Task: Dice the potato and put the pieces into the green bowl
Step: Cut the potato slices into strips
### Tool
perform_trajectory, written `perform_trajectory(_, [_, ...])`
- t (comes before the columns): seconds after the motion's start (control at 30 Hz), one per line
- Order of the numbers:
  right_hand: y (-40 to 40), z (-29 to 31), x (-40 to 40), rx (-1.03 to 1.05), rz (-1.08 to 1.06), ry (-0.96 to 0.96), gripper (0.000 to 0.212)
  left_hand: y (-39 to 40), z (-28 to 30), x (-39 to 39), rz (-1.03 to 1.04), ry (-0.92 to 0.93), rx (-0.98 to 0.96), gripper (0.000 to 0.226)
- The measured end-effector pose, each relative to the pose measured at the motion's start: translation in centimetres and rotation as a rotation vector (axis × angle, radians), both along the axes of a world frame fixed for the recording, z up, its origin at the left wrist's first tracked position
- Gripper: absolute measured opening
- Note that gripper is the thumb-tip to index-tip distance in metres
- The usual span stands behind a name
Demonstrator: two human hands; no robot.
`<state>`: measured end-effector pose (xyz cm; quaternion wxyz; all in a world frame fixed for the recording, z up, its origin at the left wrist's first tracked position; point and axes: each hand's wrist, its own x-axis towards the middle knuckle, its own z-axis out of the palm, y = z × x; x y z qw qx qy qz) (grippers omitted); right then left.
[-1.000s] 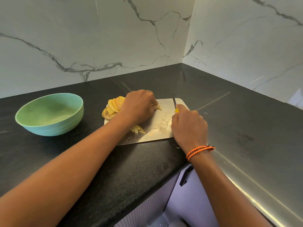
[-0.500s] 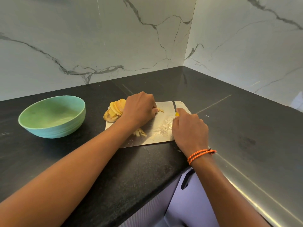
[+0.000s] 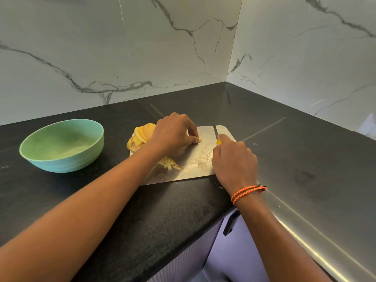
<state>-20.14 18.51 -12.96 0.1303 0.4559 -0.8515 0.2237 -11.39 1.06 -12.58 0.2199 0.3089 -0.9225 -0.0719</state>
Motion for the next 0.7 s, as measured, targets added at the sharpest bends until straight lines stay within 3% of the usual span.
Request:
perform_trajectory(0.3, [0.0, -0.1, -0.1, -0.004, 0.008, 0.009, 0.023, -0.4, -0.3, -0.2, -0.040, 0.018, 0.126, 0.025])
perform_trajectory(0.43, [0.0, -0.1, -0.2, -0.009, -0.002, 0.006, 0.023, -0.9, -0.3, -0.2, 0.023, 0.168, 0.139, 0.017])
perform_trajectory(0.7, [0.1, 0.1, 0.1, -0.007, -0.003, 0.011, 0.028, -0.2, -0.8, -0.5, 0.014, 0.017, 0.041, 0.010])
